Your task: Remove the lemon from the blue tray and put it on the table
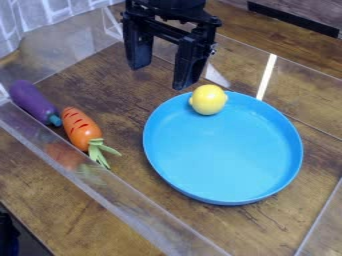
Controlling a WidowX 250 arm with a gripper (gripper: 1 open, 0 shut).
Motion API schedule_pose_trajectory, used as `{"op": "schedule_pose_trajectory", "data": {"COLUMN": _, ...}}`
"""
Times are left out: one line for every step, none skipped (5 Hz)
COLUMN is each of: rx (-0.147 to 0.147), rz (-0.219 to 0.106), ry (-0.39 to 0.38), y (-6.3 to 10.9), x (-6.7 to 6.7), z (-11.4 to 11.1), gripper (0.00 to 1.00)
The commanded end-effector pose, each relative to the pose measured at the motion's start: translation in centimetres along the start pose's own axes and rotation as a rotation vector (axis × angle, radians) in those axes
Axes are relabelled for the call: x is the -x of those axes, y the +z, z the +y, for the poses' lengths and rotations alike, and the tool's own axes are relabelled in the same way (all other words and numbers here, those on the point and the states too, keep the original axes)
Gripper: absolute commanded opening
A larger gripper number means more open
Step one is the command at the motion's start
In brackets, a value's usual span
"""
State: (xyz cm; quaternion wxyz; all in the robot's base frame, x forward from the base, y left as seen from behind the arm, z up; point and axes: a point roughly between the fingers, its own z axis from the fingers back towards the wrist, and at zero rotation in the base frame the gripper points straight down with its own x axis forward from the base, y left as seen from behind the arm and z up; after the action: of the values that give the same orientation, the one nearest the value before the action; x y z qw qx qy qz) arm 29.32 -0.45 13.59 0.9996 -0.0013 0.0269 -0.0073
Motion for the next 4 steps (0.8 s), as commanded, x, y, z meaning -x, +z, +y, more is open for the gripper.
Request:
{"op": "schedule_pose_trajectory", "data": {"rx": 0.007, "rz": -0.005, "ry": 0.002, "y": -0.7, "x": -0.6, "z": -0.3, "gripper": 1.0}}
{"op": "schedule_pose_trajectory", "data": {"rx": 0.022, "rz": -0.039, "ry": 0.005, "y": -1.6, "x": -2.2, "z": -0.9, "gripper": 1.0}}
{"op": "schedule_pose_trajectory", "data": {"rx": 0.064, "rz": -0.087, "ry": 0.019, "y": -0.7, "x": -3.0, "z": -1.9, "gripper": 1.0}}
{"op": "schedule_pose_trajectory", "data": {"rx": 0.078, "rz": -0.11, "ry": 0.062, "y": -0.3, "x": -3.4, "z": -2.1, "gripper": 1.0}}
